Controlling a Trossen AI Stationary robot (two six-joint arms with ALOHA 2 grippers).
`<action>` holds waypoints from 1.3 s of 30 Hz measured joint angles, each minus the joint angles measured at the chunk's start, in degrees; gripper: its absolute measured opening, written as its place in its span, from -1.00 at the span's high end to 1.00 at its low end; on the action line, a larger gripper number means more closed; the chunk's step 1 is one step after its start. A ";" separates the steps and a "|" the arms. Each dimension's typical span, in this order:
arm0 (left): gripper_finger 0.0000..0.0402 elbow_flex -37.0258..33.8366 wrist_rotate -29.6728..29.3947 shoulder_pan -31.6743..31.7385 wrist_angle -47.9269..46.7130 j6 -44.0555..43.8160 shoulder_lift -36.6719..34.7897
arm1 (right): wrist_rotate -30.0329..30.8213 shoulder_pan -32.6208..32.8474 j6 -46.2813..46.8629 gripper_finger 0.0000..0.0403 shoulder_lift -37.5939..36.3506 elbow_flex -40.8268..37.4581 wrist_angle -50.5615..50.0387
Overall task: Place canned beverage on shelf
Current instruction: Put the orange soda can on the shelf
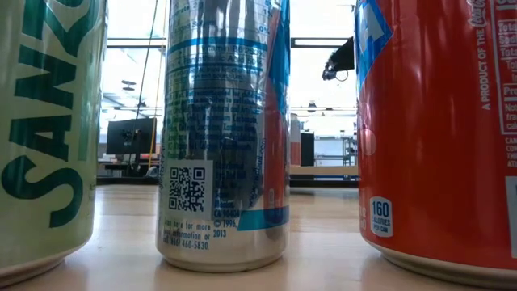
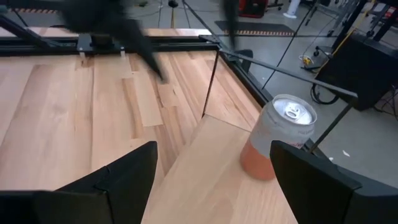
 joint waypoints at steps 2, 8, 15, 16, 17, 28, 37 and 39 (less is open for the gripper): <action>-0.91 0.00 0.34 -2.76 -3.76 -4.81 -0.34 | -0.01 0.06 0.06 -0.60 0.17 0.00 -0.21; -0.91 0.00 3.22 -11.09 -10.94 -20.00 -0.50 | -0.02 0.40 0.44 -0.60 0.89 0.00 0.12; -0.91 -0.02 3.20 -21.66 -12.66 -36.43 -0.50 | -0.46 0.53 -0.65 -0.60 0.65 -0.02 2.64; -0.91 -0.02 3.22 -23.25 -12.75 -38.88 -0.50 | -0.62 0.68 -1.03 -0.60 0.65 -0.02 2.83; -0.91 -0.02 3.20 -24.78 -12.93 -41.43 -0.50 | -0.66 0.91 -1.45 -0.60 0.65 -0.02 3.11; -0.91 -0.02 5.20 -39.85 -17.80 -76.82 -0.50 | -0.67 2.71 -5.99 -0.60 0.65 -0.02 5.42; -0.91 -0.02 5.25 -50.21 -18.93 -104.42 -0.50 | -1.07 2.71 -8.13 -0.60 0.65 -0.02 7.29; -0.91 -0.02 5.22 -51.98 -17.90 -108.68 -0.50 | -1.09 2.69 -8.28 -0.60 0.65 -0.02 7.54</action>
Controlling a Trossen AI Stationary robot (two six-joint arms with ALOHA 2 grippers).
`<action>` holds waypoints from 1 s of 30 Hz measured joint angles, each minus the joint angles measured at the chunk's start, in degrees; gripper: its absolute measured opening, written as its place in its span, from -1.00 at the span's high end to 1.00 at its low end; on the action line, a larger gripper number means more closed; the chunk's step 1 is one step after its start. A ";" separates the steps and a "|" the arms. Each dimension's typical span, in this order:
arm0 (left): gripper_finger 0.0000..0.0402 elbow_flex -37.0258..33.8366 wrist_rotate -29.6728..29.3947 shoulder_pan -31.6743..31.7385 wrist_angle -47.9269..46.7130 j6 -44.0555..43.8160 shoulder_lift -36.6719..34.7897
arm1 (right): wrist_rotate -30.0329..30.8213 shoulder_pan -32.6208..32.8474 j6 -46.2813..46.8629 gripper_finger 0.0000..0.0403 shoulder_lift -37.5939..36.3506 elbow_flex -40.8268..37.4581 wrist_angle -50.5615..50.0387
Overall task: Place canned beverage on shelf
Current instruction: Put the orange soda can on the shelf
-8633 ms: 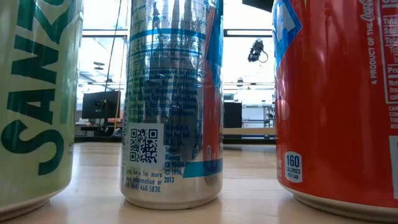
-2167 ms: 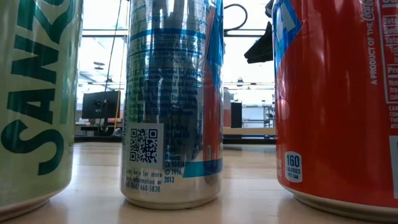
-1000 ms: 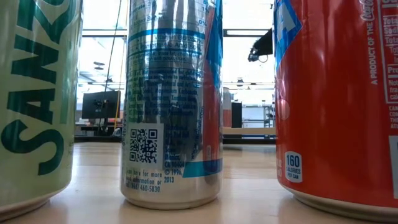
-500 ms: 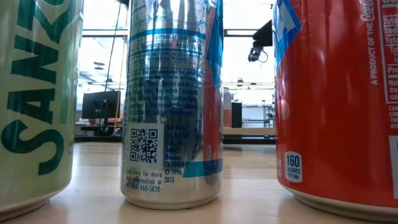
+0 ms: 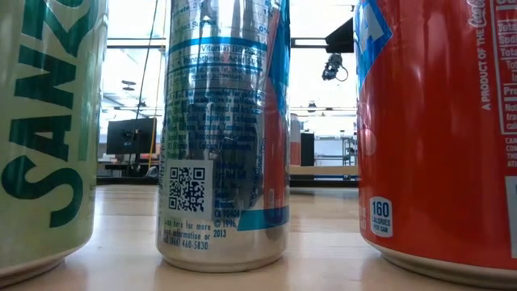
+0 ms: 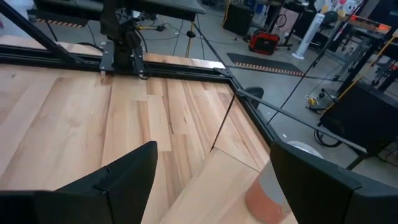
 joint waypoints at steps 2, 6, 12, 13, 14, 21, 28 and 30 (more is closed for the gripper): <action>-0.91 0.00 -0.08 -1.45 1.74 -2.75 0.38 | 0.00 0.00 -0.34 -0.60 0.00 0.00 0.12; -0.91 -0.04 0.01 -3.39 3.67 -5.67 2.43 | -0.26 0.00 -0.97 -0.60 0.00 -0.02 0.24; -0.91 -0.06 0.06 -3.88 3.37 -5.83 4.75 | -2.63 0.00 -0.99 -0.60 0.00 -0.04 1.46; -0.91 -0.07 0.06 -3.88 3.05 -5.53 4.94 | -2.78 0.00 -0.99 -0.60 0.00 -0.04 1.46; -0.91 -0.02 0.12 -3.88 2.87 -5.24 5.31 | -2.80 0.00 -0.99 -0.60 0.00 -0.04 1.46; -0.91 -0.04 1.44 -4.12 1.93 -0.46 8.78 | -2.98 0.00 -0.97 -0.60 0.15 -0.04 1.40; -0.91 -0.04 3.24 -4.66 1.48 0.78 9.94 | -3.06 0.00 -0.92 -0.60 0.15 -0.04 1.37; -0.91 -0.04 3.47 -5.09 1.47 -0.96 9.94 | -3.06 0.00 -0.82 -0.60 0.15 -0.04 1.35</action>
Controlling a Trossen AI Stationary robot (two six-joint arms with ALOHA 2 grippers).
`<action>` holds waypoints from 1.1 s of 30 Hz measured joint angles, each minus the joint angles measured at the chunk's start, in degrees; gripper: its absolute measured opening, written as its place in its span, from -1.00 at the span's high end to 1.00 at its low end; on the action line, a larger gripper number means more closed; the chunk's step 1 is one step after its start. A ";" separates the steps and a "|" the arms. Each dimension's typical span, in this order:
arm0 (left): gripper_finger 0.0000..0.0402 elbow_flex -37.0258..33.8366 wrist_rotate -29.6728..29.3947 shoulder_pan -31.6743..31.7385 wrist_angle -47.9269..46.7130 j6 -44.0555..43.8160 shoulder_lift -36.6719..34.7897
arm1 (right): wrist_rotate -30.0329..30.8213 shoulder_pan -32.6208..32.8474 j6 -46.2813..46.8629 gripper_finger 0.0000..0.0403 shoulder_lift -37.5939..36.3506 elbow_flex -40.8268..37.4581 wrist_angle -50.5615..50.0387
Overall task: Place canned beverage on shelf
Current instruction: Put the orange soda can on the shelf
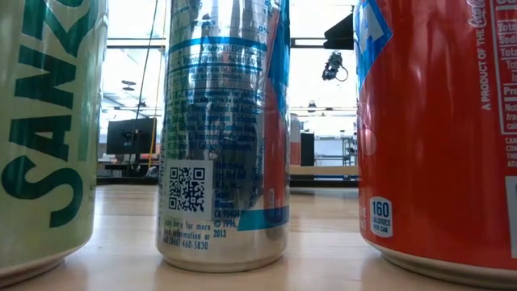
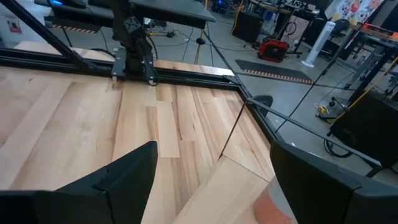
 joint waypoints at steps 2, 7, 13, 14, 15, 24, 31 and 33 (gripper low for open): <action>-0.91 -0.01 -0.01 -0.62 -0.06 -1.02 0.00 | 0.00 0.00 0.00 -0.60 0.00 0.00 0.02; -0.91 0.00 0.01 -1.57 -0.33 -2.86 2.08 | -0.02 0.00 0.02 -0.60 0.00 0.00 0.02; -0.90 0.00 0.25 -1.16 -1.20 -1.95 3.76 | -0.02 0.00 0.07 -0.60 0.00 0.00 0.02; -0.88 0.00 0.23 -1.08 -1.19 -1.60 3.97 | -0.02 0.00 0.07 -0.60 0.00 0.00 0.02; -0.85 0.00 0.30 -0.93 -1.21 -1.52 4.11 | -0.02 0.00 0.07 -0.60 0.00 0.00 0.02; -0.48 0.12 0.87 -0.38 -3.75 2.58 4.57 | -0.02 0.11 0.07 -0.60 0.00 0.00 0.00; -0.48 -0.01 1.95 2.81 -11.99 12.06 4.46 | -0.09 0.15 1.00 -0.60 0.00 0.00 -0.42; -0.49 -0.07 1.91 4.32 -13.14 16.28 4.46 | -0.11 0.18 1.29 -0.60 0.00 0.00 -1.06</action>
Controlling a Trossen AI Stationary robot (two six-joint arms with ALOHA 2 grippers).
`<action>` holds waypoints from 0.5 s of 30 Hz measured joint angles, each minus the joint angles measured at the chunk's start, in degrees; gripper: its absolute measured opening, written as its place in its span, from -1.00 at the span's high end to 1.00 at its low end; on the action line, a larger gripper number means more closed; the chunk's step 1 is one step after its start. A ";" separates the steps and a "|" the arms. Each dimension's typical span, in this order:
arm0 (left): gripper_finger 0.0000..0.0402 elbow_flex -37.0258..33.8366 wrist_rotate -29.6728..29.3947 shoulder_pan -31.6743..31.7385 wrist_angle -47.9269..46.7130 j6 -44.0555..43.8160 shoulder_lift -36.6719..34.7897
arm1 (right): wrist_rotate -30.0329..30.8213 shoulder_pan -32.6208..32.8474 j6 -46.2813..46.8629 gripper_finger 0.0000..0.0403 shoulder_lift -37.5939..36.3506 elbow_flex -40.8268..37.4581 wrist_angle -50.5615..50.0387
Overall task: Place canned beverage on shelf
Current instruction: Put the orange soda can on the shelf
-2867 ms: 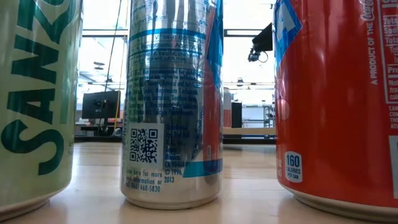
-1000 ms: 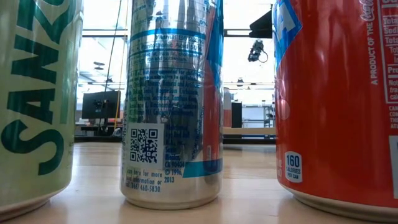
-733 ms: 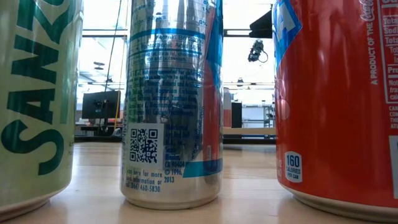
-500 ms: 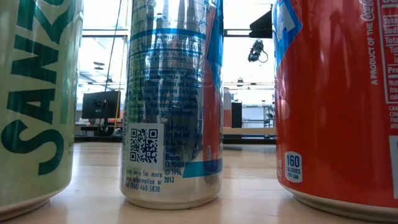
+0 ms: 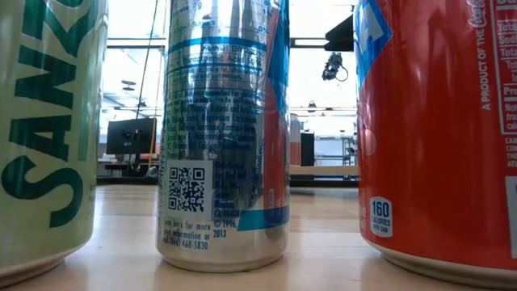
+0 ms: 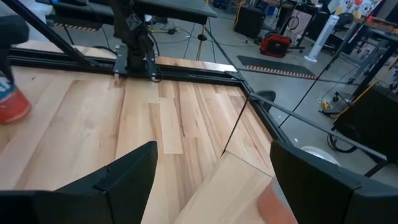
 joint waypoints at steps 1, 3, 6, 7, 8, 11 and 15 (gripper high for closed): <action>-0.51 0.00 -0.05 0.81 -0.20 2.05 -0.04 | -0.04 0.04 0.15 -0.60 0.00 0.00 -0.32; -0.53 0.00 -1.24 2.50 -1.71 6.22 -0.30 | -0.34 0.04 0.42 -0.60 0.02 0.00 -1.00; -0.54 0.00 -3.50 5.10 -2.79 13.20 -0.77 | -1.11 0.04 1.17 -0.60 0.02 0.00 -2.42; -0.54 0.00 -4.96 5.87 -2.53 15.70 -1.00 | -1.15 0.04 1.20 -0.60 0.02 0.00 -2.99; -0.55 0.02 -6.26 6.93 -2.72 18.25 -1.22 | -1.19 0.04 1.22 -0.60 0.02 0.00 -3.60; -0.55 0.02 -9.25 10.12 -3.66 25.59 -2.32 | -1.11 0.04 1.59 -0.60 0.02 0.00 -5.84; -0.55 0.04 -12.91 15.69 -2.98 34.77 -4.23 | -0.98 0.04 1.80 -0.60 -0.13 0.00 -9.75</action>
